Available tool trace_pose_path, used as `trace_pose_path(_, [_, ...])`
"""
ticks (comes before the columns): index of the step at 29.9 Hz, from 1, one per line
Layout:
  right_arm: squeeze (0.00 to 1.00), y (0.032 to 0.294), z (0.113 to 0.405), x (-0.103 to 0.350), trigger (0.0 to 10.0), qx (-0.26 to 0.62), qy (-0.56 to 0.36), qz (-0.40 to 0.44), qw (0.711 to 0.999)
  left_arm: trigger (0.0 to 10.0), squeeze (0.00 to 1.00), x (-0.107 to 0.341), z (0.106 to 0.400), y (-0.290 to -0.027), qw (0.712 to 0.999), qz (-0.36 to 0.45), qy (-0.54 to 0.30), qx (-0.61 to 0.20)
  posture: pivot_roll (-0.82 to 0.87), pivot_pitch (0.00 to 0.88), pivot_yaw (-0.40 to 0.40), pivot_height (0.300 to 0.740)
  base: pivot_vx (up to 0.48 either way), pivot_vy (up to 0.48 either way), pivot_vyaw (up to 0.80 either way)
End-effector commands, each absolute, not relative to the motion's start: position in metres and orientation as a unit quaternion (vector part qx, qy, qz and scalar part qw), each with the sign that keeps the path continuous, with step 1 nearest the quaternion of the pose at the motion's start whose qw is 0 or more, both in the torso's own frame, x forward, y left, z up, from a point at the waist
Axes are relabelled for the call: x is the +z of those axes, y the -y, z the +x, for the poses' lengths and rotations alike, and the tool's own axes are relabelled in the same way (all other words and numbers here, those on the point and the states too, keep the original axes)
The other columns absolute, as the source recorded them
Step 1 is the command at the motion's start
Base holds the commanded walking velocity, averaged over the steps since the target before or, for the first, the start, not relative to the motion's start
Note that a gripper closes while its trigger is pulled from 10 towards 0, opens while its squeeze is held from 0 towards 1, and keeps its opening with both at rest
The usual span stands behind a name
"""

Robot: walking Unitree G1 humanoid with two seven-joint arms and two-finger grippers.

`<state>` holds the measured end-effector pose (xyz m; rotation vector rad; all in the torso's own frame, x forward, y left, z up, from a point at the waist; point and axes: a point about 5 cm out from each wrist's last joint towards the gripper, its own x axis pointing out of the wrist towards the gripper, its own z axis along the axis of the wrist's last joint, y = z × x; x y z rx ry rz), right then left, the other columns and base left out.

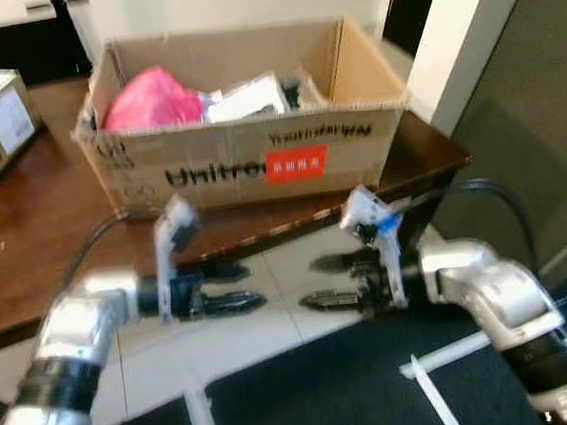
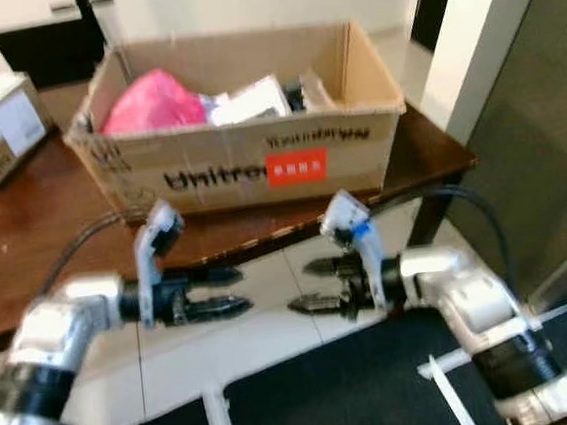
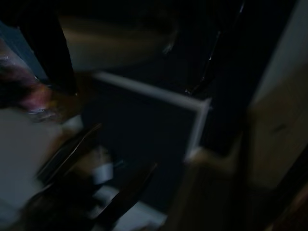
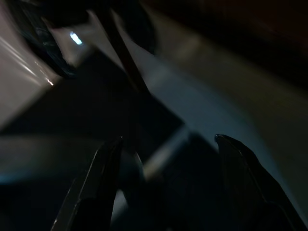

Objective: Picking trash to rubbish bin

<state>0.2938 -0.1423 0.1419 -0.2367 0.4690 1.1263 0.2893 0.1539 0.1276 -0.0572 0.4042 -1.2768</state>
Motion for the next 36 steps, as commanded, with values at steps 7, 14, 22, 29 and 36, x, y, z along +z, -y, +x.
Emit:
trace_pose_path(7, [0.00, 0.162, 0.275, 0.043, 10.0, 0.399, -0.356, -0.208, 0.819, 10.0, 0.00, 0.039, 0.265, -0.159, 0.890, 0.001, -0.275, -0.364, -0.04, 0.140, -0.034, 0.740, 0.000, 0.000, 0.00])
trace_pose_path(14, [0.00, 0.170, 0.243, -0.026, 10.0, 0.267, -0.407, -0.211, 0.848, 10.0, 0.00, -0.014, 0.224, -0.160, 0.899, -0.023, -0.355, -0.255, -0.03, 0.136, -0.039, 0.740, 0.000, 0.000, 0.00])
trace_pose_path(22, [0.00, 0.172, 0.213, -0.060, 10.0, 0.171, -0.441, -0.127, 0.872, 10.0, 0.00, -0.055, 0.203, -0.181, 0.908, -0.010, -0.411, -0.084, -0.01, 0.133, -0.032, 0.740, 0.000, 0.000, 0.00])
trace_pose_path(29, [0.00, 0.175, 0.180, -0.083, 10.0, 0.099, -0.501, -0.052, 0.858, 10.0, 0.00, -0.080, 0.166, -0.189, 0.880, 0.002, -0.471, -0.062, -0.02, 0.127, 0.003, 0.740, 0.000, 0.000, 0.00])
trace_pose_path(36, [0.00, 0.180, 0.174, -0.088, 10.0, 0.051, -0.504, -0.028, 0.862, 10.0, 0.00, -0.082, 0.167, -0.185, 0.890, -0.026, -0.455, -0.023, -0.02, 0.121, 0.016, 0.740, 0.000, 0.000, 0.00])
